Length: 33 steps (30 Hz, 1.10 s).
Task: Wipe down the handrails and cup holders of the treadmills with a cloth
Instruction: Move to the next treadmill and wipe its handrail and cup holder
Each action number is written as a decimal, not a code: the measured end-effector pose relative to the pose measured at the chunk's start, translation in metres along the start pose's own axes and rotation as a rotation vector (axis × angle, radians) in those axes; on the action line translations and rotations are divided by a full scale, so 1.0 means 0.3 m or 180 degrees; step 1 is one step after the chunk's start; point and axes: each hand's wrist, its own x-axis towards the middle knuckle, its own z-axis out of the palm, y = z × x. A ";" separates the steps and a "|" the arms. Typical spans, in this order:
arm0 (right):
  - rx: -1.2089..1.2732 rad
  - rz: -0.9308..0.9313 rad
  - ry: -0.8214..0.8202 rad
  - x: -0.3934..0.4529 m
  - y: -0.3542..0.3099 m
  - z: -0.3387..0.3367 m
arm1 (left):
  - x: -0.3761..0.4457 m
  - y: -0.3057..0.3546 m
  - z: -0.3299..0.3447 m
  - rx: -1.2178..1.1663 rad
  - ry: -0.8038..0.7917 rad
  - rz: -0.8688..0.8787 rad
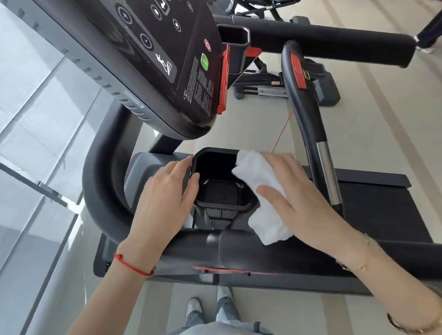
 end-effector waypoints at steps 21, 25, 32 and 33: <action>-0.1746 -0.1221 -0.1285 0.133 -0.030 0.068 | -0.011 -0.012 -0.001 -0.0470 -0.0041 -0.0027; -0.1687 -0.1238 -0.1086 0.132 -0.029 0.098 | -0.018 -0.007 -0.003 -0.0502 -0.0074 -0.0038; -0.0195 -0.0837 -0.0857 0.063 0.030 0.028 | -0.018 -0.002 -0.004 -0.0397 -0.0019 -0.0061; -0.0001 -0.0737 -0.0663 0.071 0.028 0.021 | -0.018 -0.001 -0.005 -0.0385 -0.0020 -0.0077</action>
